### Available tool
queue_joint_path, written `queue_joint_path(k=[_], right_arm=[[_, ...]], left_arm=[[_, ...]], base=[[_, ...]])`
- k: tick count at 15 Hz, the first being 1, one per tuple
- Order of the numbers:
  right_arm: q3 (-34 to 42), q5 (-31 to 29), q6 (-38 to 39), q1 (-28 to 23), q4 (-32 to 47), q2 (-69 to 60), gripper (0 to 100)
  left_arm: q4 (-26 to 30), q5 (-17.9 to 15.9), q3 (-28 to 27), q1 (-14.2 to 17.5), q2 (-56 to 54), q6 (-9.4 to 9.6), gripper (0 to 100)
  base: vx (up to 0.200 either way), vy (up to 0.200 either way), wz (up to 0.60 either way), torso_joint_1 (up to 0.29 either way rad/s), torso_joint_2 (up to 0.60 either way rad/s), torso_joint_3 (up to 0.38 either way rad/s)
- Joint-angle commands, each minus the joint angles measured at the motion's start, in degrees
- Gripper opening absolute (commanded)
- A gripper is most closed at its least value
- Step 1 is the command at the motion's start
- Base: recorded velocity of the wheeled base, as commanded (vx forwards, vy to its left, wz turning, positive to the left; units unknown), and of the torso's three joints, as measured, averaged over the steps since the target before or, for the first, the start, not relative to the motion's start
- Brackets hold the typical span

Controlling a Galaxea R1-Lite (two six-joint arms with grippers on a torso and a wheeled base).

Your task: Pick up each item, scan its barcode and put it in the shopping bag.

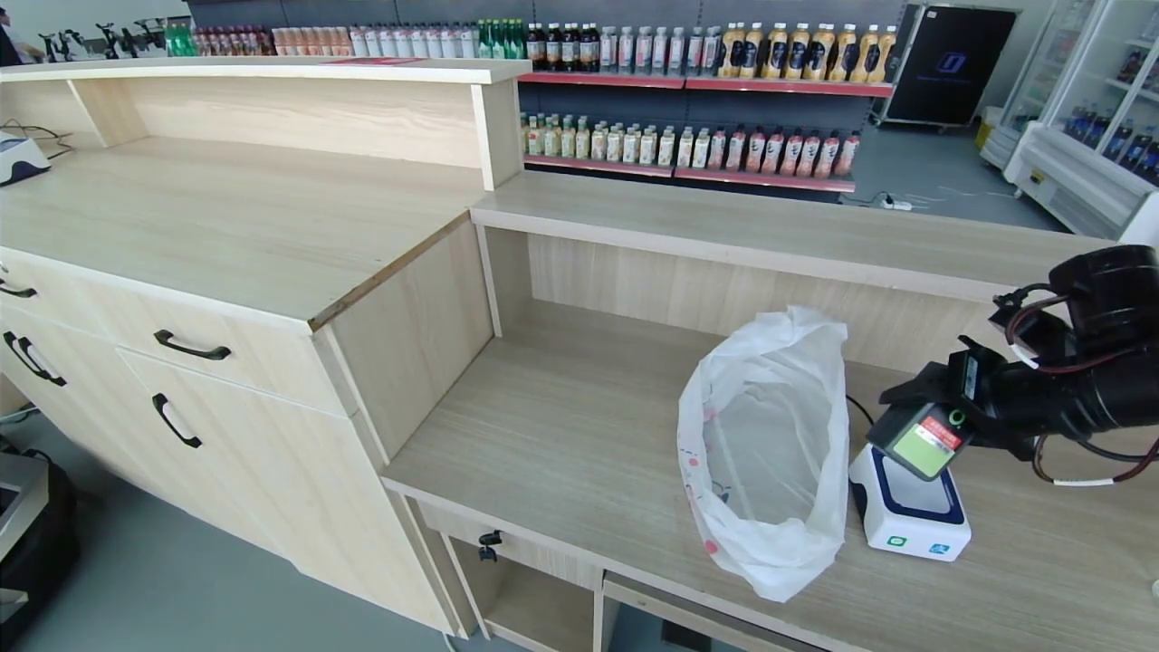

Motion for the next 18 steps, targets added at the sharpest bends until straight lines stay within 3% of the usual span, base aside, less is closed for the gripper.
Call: queue_joint_path(k=[1,18], right_arm=[[-0.3,-0.8,0.0,0.8,-0.1,2.6,0],[-1.5,-3.1,-5.3,1.9,-10.4,11.6,0]], left_arm=[[0.0,0.0,0.0,0.0,0.1,-0.09,100],[0.0,-0.1,0.0,0.0,0.1,0.00,100]], base=[[0.000,0.000,0.00,0.000,0.00,0.000],[0.000,0.000,0.00,0.000,0.00,0.000]])
